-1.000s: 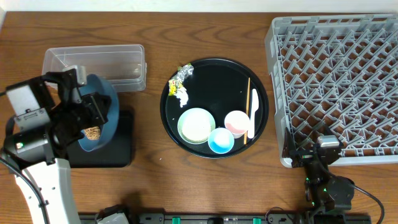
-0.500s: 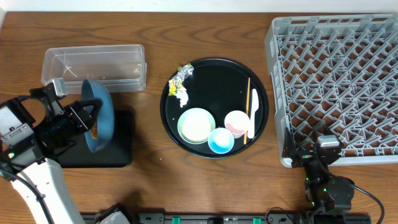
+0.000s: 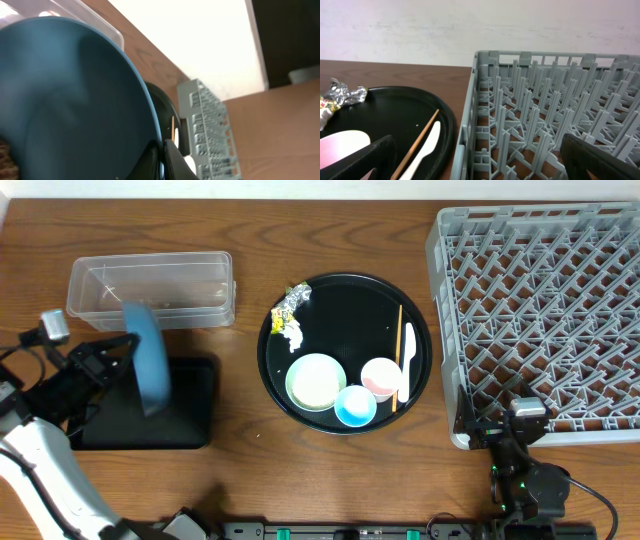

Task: Sort waste into correct bins and load items into the dishwasher rack
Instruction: 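Tilt the blue plate to dump the cookie onto the black tray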

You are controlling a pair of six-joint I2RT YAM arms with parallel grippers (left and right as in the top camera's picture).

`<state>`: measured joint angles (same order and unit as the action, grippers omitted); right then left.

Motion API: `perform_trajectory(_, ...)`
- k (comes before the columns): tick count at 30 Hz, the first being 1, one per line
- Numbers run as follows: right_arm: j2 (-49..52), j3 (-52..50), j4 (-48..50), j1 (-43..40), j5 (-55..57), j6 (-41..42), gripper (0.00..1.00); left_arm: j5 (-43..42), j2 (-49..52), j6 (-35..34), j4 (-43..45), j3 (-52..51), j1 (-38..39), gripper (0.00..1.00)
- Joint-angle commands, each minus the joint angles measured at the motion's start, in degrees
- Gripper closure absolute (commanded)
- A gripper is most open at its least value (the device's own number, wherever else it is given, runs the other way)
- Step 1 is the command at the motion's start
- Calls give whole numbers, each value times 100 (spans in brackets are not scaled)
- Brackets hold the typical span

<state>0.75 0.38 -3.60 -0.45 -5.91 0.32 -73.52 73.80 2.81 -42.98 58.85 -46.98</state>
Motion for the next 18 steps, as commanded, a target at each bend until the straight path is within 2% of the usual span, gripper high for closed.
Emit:
perform_trajectory(1,2,-7,-24,-2,11,-61,1,-503,136,-4,-68,11,-195,94)
perform_trajectory(6,2,-7,-24,-2,11,-61,1,-588,219,-7,-107,7,-278,94)
perform_trajectory(12,2,-7,-24,-2,11,-61,1,-1532,328,-2,-107,7,-507,94)
perform_trajectory(18,2,-7,-24,-2,11,-61,1,-1600,369,-4,-136,-229,-769,94)
